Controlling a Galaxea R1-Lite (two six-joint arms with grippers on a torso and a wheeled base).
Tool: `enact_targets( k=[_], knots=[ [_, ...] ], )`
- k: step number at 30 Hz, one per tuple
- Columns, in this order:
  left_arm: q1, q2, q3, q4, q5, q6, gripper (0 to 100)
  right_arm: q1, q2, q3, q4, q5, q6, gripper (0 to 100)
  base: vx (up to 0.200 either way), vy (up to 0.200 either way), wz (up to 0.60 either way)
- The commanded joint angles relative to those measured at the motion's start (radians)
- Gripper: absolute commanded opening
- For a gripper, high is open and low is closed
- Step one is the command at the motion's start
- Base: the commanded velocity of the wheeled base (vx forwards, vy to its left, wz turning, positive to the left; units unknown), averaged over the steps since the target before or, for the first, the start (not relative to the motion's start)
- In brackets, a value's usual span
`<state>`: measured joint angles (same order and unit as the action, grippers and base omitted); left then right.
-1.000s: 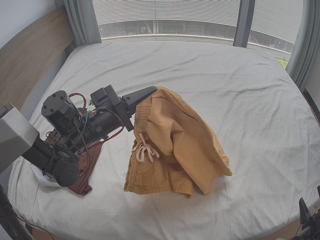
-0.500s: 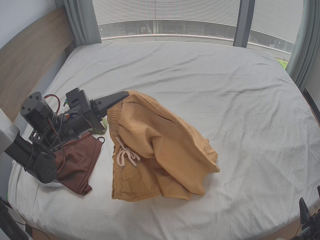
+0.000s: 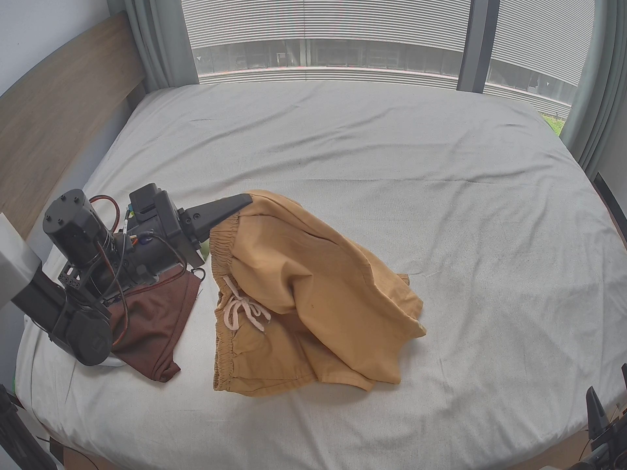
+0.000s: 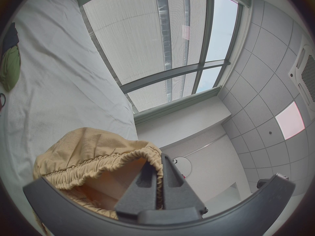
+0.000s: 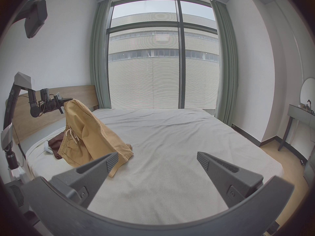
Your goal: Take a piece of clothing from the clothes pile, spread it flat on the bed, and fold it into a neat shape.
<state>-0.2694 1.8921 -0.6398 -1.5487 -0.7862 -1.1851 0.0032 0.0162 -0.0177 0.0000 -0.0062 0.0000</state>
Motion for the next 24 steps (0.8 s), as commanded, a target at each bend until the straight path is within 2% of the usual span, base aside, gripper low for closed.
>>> enact_targets(
  k=[1,7,10,11,12,15,16,17,18,20,21,24],
  knots=[
    [-0.002,0.005,-0.003,-0.001,0.001,0.001,0,0.000,-0.016,0.018,-0.002,0.000,0.005,100,0.000,0.000,0.00],
    [0.001,0.001,-0.006,-0.001,0.005,0.021,0,-0.003,-0.016,-0.008,-0.034,0.005,0.003,100,0.000,0.000,0.00],
    [0.001,0.001,-0.011,-0.001,0.007,0.022,0,-0.023,0.103,-0.274,-0.141,0.022,0.000,100,0.000,0.000,0.00],
    [0.001,0.001,-0.012,-0.001,0.007,0.021,0,-0.023,0.116,-0.286,-0.141,0.022,0.000,100,0.000,0.000,0.00],
    [0.002,0.002,-0.020,-0.001,0.005,0.022,0,-0.015,0.255,-0.397,-0.137,0.045,0.002,100,0.000,0.000,0.00],
    [0.001,0.001,-0.018,-0.001,0.007,0.024,0,0.011,0.350,-0.438,-0.141,0.068,0.006,100,0.000,0.000,0.00],
    [0.002,-0.005,-0.015,-0.001,0.008,0.027,0,0.081,0.492,-0.464,-0.152,0.080,0.046,100,0.000,0.000,0.00],
    [0.004,-0.005,-0.015,-0.001,0.008,0.035,0,0.115,0.550,-0.475,-0.153,0.083,0.084,100,0.000,0.000,0.00],
    [0.006,-0.005,-0.015,-0.001,0.008,0.039,0,0.141,0.582,-0.481,-0.152,0.094,0.114,100,0.000,0.000,0.00],
    [0.006,-0.005,-0.015,-0.001,0.008,0.041,0,0.147,0.587,-0.482,-0.152,0.097,0.120,100,0.000,0.000,0.00],
    [0.007,-0.004,-0.017,-0.001,0.008,0.056,0,0.265,0.686,-0.528,-0.152,0.204,0.259,100,0.000,0.000,0.00],
    [0.007,-0.004,-0.018,-0.001,0.008,0.058,0,0.278,0.823,-0.604,-0.166,0.272,0.342,100,0.000,0.000,0.00]
  ],
)
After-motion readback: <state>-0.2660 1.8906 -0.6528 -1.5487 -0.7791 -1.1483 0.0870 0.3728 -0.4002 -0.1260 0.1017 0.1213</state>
